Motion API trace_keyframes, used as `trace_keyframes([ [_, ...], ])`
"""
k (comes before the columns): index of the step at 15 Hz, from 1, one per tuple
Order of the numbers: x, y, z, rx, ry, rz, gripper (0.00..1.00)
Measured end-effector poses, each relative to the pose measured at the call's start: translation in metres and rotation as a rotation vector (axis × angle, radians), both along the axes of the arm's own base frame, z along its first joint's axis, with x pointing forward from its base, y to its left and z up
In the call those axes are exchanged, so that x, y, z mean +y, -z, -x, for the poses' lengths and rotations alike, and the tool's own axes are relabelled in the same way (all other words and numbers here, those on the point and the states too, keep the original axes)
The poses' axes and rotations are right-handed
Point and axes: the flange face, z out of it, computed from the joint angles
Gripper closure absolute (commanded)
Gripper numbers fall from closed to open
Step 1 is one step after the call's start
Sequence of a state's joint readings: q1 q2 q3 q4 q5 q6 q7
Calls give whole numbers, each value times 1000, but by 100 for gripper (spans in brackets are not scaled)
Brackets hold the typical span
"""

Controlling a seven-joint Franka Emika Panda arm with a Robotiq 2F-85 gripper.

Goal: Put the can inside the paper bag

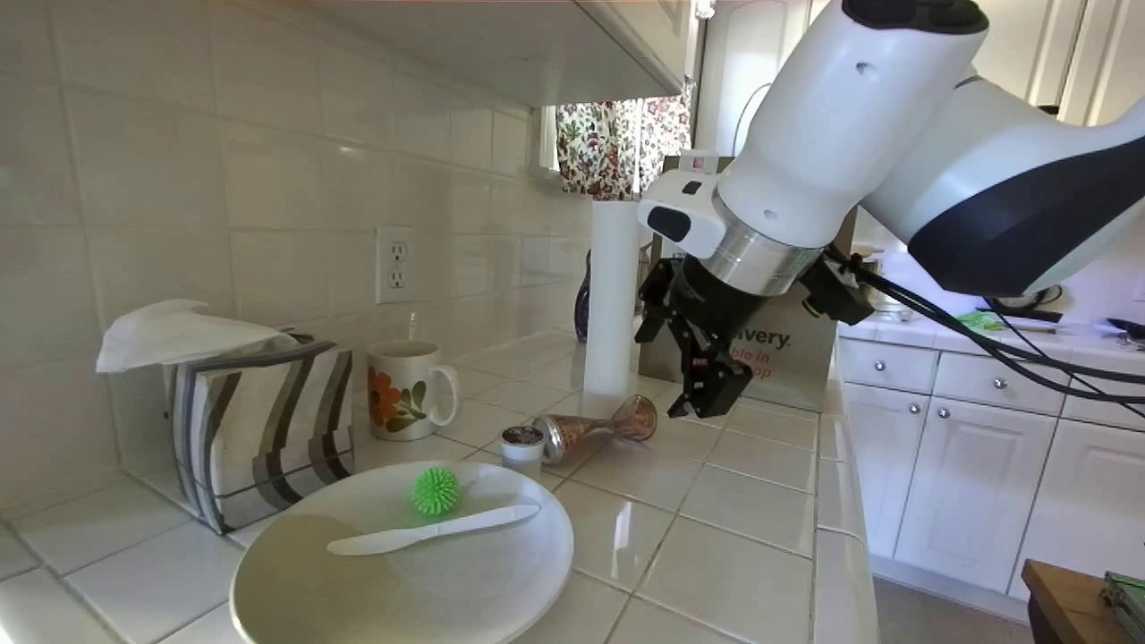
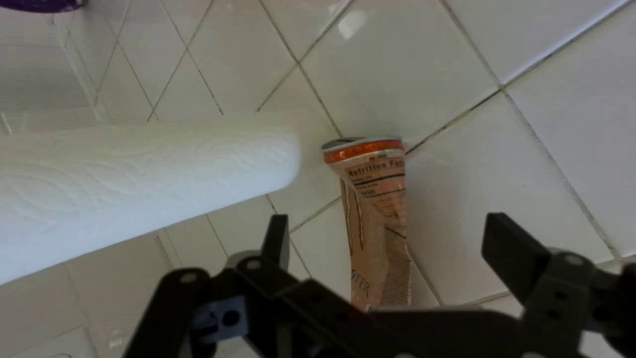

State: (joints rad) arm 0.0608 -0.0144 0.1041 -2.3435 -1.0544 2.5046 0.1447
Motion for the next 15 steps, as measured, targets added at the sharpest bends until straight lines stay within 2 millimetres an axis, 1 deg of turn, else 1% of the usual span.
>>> trace_keyframes([
  [3,4,5,0,-11,-34,35,0],
  [8,7,26,0,-5,-62,71,0],
  [9,7,29,0,-6,-65,77,6],
  [11,7,35,1,-16,-78,93,13],
  [13,8,40,1,-35,-97,108,24],
  [14,9,42,1,-46,-107,117,26],
  [15,9,44,1,-56,-115,123,24],
])
